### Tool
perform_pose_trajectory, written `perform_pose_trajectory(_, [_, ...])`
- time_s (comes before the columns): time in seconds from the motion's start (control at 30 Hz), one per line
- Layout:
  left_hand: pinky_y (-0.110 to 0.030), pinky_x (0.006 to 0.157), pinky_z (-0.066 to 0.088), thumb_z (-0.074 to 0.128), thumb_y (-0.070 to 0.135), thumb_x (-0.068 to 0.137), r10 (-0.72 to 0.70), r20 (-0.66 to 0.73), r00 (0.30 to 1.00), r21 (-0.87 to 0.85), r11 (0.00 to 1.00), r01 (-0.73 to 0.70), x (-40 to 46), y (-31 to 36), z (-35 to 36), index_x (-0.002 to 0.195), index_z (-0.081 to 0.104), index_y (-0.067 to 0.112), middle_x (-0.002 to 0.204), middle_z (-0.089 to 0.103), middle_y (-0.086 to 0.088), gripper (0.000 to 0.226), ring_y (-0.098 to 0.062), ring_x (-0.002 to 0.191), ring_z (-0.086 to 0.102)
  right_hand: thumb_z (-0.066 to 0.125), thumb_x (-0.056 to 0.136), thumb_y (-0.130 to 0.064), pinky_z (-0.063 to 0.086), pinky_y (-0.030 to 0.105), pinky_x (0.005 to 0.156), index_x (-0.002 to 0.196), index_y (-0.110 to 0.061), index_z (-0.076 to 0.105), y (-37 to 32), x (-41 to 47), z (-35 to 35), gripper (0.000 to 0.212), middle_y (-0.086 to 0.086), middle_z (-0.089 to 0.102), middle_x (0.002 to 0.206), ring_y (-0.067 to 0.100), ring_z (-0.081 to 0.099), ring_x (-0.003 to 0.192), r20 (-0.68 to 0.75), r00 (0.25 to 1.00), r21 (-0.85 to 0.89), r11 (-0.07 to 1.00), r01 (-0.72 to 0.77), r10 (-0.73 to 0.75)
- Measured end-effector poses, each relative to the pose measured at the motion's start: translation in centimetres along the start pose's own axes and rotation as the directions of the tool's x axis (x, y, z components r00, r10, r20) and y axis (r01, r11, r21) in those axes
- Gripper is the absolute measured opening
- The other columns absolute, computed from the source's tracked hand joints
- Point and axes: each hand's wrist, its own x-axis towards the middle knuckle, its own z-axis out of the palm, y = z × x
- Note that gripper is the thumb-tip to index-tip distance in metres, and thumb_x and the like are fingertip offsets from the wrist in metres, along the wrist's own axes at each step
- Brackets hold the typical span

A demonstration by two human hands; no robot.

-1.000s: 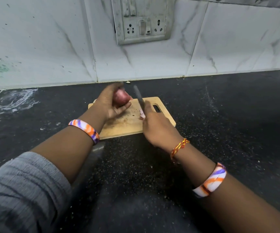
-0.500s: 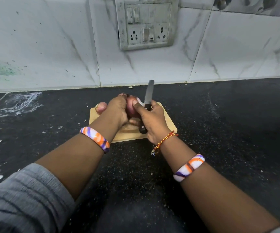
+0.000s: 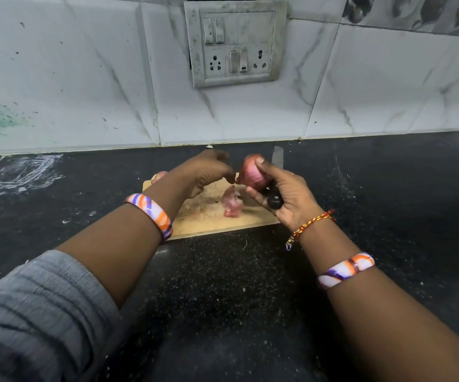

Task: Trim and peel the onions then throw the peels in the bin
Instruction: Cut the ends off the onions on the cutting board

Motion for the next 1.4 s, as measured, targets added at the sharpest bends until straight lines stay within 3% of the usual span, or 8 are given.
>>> perform_pose_trajectory(0.13, [-0.034,0.096,0.039,0.059,-0.010,0.074,0.191,0.181,0.965,-0.176,0.971,-0.160,-0.6,0.9,-0.7,0.134,0.039,0.026,0.140,0.036,-0.013,0.072,-0.021,0.123,0.041,0.072,0.077,-0.013,0.048,0.019,0.035,0.111,0.003,0.052,-0.8,0.2,-0.3,0.043,0.015,0.060,0.084,0.020,0.062,0.056,0.016,0.999,-0.198,0.979,0.044,-0.042])
perform_pose_trajectory(0.37, [-0.032,0.081,0.056,0.061,-0.010,0.076,0.162,0.350,0.923,-0.007,0.985,-0.171,-0.9,1.0,-1.7,0.132,0.046,0.024,0.126,0.053,-0.007,0.067,-0.022,0.100,0.062,0.059,0.089,-0.012,0.037,0.016,0.032,0.089,-0.009,0.054,-1.2,1.3,0.9,0.006,0.009,0.058,0.070,0.009,0.049,0.040,0.102,0.993,-0.411,0.907,0.091,-0.054])
perform_pose_trajectory(0.53, [-0.022,0.057,0.053,0.049,0.011,0.086,0.092,0.185,0.978,-0.272,0.962,-0.039,-0.6,-0.9,-1.6,0.122,0.054,0.026,0.121,0.050,-0.010,0.040,-0.021,0.090,0.058,0.048,0.094,-0.006,0.051,0.023,0.036,0.088,-0.009,0.049,-0.4,1.3,1.5,0.007,0.015,0.057,0.092,0.019,0.061,0.059,0.124,0.992,-0.298,0.953,0.053,-0.017])
perform_pose_trajectory(0.67, [-0.034,0.075,0.058,0.062,0.011,0.082,0.054,-0.026,0.998,-0.429,0.901,-0.060,0.1,-3.5,-2.4,0.109,0.057,0.017,0.121,0.056,-0.017,0.029,-0.026,0.096,0.063,0.044,0.097,-0.008,0.048,0.019,0.034,0.102,-0.010,0.047,-0.2,1.3,1.1,0.007,0.015,0.060,0.095,0.015,0.065,0.054,0.119,0.993,-0.361,0.931,0.054,-0.012])
perform_pose_trajectory(0.83, [-0.031,0.083,0.048,0.074,0.012,0.072,0.193,-0.244,0.951,0.042,0.981,-0.188,0.4,-5.9,-2.1,0.114,0.056,0.016,0.109,0.056,-0.006,0.046,-0.021,0.099,0.054,0.041,0.097,-0.007,0.031,0.014,0.030,0.124,-0.008,0.043,0.7,0.7,0.8,0.027,0.005,0.055,0.068,0.004,0.043,0.033,0.123,0.992,-0.533,0.845,0.033,0.039])
perform_pose_trajectory(1.03, [-0.030,0.102,0.036,0.036,0.027,0.084,0.309,-0.221,0.925,0.205,0.942,-0.266,0.5,-7.1,-1.3,0.125,0.051,0.022,0.129,0.054,-0.009,0.044,-0.023,0.120,0.047,0.032,0.097,-0.006,0.031,0.015,0.030,0.128,-0.013,0.042,2.1,-0.6,0.8,0.034,0.009,0.057,0.070,0.008,0.044,0.033,0.220,0.975,-0.740,0.657,0.140,0.040])
perform_pose_trajectory(1.23, [-0.036,0.089,0.039,0.028,0.033,0.097,0.472,-0.274,0.838,0.462,0.829,-0.315,0.6,-8.6,-0.7,0.125,0.039,0.008,0.114,0.059,-0.018,0.039,-0.033,0.104,0.054,0.028,0.100,-0.015,0.029,0.012,0.028,0.111,-0.017,0.045,3.4,-1.4,0.5,0.021,0.006,0.051,0.070,0.005,0.041,0.026,0.250,0.968,-0.832,0.518,0.200,0.027])
perform_pose_trajectory(1.4, [-0.044,0.090,0.043,0.028,0.038,0.096,0.479,-0.274,0.834,0.563,0.783,-0.265,0.8,-8.5,-0.5,0.126,0.038,0.003,0.116,0.057,-0.023,0.047,-0.037,0.106,0.053,0.027,0.099,-0.013,0.033,0.014,0.029,0.139,-0.022,0.032,3.7,-1.4,0.4,0.042,0.007,0.052,0.072,0.007,0.044,0.029,0.303,0.953,-0.873,0.401,0.279,-0.004])
